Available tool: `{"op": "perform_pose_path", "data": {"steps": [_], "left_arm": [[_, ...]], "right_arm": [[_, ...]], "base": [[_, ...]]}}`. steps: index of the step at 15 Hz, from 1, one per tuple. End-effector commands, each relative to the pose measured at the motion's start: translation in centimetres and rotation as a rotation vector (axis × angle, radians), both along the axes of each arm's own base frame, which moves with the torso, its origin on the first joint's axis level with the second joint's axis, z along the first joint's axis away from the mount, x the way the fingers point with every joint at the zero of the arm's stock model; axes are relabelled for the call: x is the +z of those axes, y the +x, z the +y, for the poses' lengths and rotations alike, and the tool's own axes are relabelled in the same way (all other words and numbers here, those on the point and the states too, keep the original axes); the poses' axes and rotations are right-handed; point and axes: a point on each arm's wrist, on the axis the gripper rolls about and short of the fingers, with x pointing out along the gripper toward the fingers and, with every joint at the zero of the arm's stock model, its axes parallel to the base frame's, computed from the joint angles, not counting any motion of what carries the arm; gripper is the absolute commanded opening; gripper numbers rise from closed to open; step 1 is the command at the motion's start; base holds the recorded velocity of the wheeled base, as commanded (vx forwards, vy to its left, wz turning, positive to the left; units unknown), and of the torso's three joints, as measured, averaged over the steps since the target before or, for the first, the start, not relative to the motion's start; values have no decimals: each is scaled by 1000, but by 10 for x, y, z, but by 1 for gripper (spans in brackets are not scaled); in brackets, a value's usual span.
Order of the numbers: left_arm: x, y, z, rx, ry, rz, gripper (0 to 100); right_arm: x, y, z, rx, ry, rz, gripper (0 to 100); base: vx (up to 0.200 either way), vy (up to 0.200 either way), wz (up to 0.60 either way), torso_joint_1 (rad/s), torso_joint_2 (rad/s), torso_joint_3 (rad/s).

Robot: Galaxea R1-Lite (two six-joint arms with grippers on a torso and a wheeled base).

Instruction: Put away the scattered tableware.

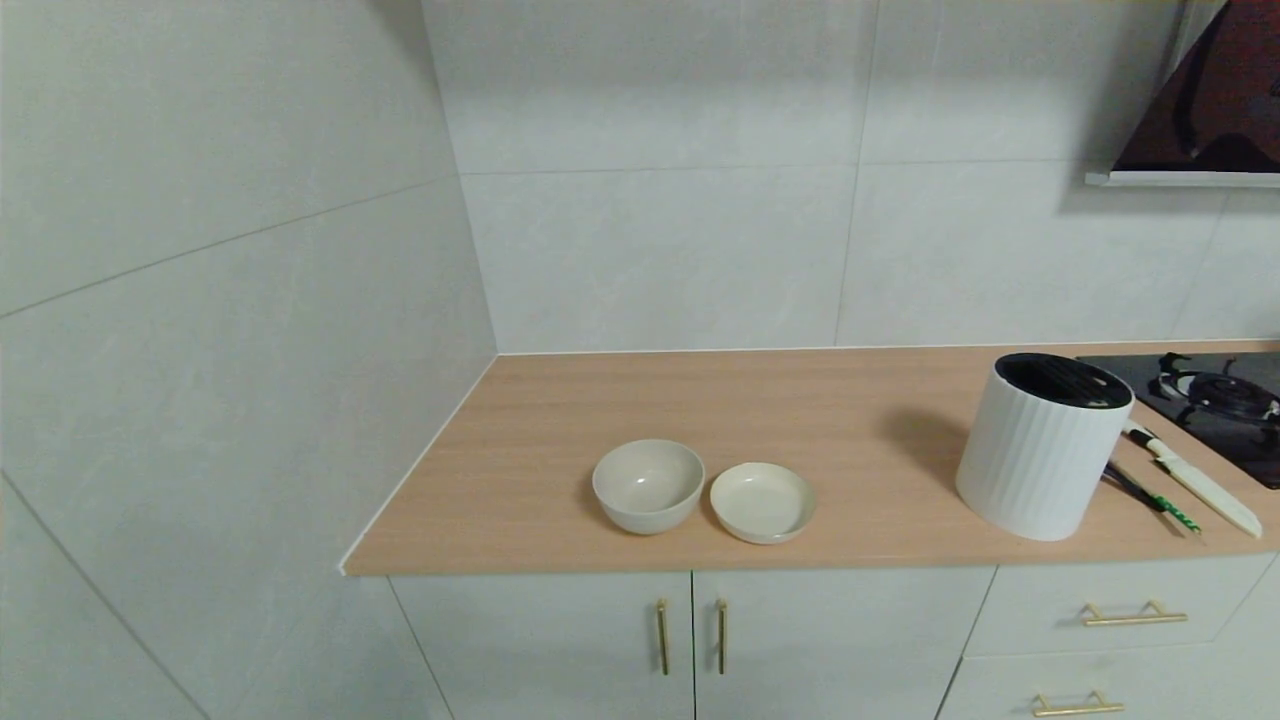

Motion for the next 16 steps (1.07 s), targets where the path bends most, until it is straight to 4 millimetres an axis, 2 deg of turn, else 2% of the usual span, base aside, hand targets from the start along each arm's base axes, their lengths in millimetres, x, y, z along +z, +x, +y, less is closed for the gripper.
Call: {"op": "perform_pose_path", "data": {"steps": [1,16], "left_arm": [[0,0,0,0,0,1,100],[0,0,0,0,0,1,100]], "right_arm": [[0,0,0,1,0,-1,100],[0,0,0,-1,0,-1,100]], "base": [[0,0,0,-173,373,203],[0,0,0,-224,506,275]]}}
